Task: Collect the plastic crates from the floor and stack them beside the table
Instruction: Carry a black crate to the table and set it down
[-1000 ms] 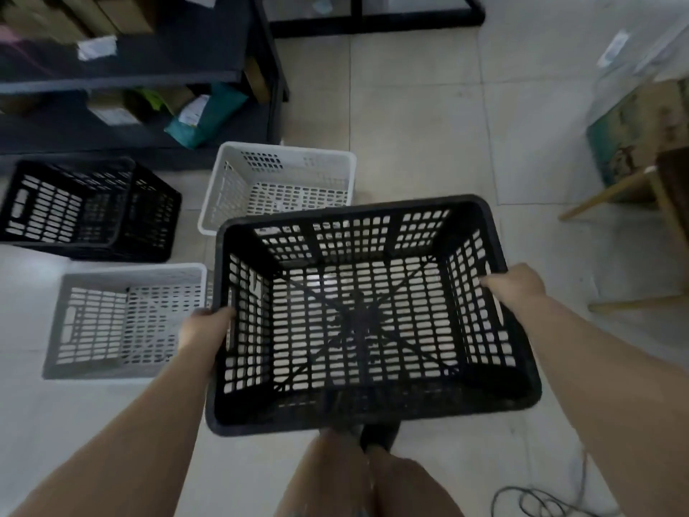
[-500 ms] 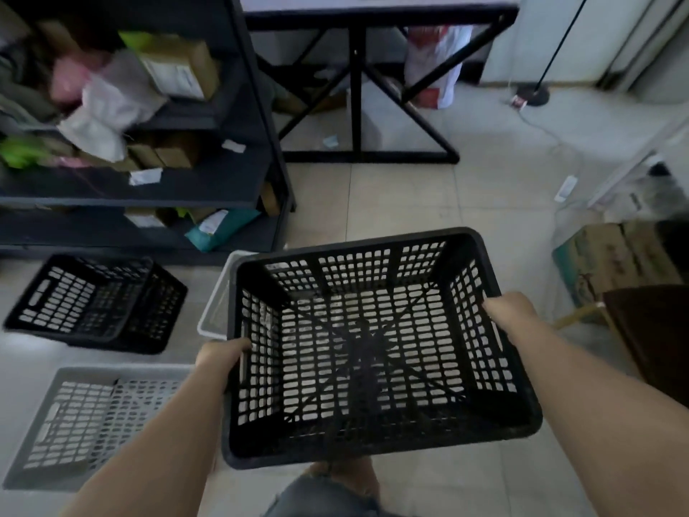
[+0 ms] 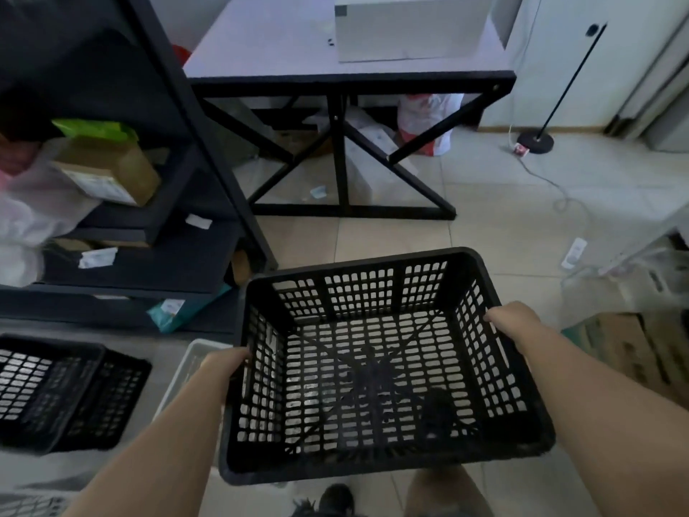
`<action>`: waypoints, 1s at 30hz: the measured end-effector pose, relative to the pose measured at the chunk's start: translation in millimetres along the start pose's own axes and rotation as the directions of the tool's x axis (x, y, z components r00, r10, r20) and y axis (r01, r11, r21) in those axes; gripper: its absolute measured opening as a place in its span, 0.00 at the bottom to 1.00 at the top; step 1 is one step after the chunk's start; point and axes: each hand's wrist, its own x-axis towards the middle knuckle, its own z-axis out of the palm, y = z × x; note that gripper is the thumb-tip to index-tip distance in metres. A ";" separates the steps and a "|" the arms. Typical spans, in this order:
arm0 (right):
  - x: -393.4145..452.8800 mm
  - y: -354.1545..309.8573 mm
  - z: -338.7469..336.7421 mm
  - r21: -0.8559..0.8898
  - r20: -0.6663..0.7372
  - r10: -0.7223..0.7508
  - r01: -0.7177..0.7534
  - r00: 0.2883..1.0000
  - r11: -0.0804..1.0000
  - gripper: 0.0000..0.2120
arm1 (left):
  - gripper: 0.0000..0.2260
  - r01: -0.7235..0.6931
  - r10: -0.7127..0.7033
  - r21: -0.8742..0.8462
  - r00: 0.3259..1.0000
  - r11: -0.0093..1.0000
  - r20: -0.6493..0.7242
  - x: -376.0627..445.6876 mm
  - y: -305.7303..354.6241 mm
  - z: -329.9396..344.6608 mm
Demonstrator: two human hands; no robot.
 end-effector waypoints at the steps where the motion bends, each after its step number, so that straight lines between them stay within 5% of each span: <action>1: 22.5 -13.8 -10.0 0.016 0.028 0.003 -0.004 1.000 1.000 0.20 | 0.07 0.010 -0.010 -0.008 1.000 1.000 -0.003 5.8 17.0 10.1; 14: 223.3 -260.7 -79.6 -0.206 0.291 -0.204 0.269 0.935 0.941 0.24 | 0.11 0.228 -0.263 -0.348 0.963 0.909 -0.056 39.6 155.2 109.0; 30: 501.1 -493.4 97.0 -0.555 0.416 -0.183 0.408 0.891 0.725 0.23 | 0.17 0.389 -0.535 -0.585 0.839 0.712 -0.094 277.3 276.3 223.3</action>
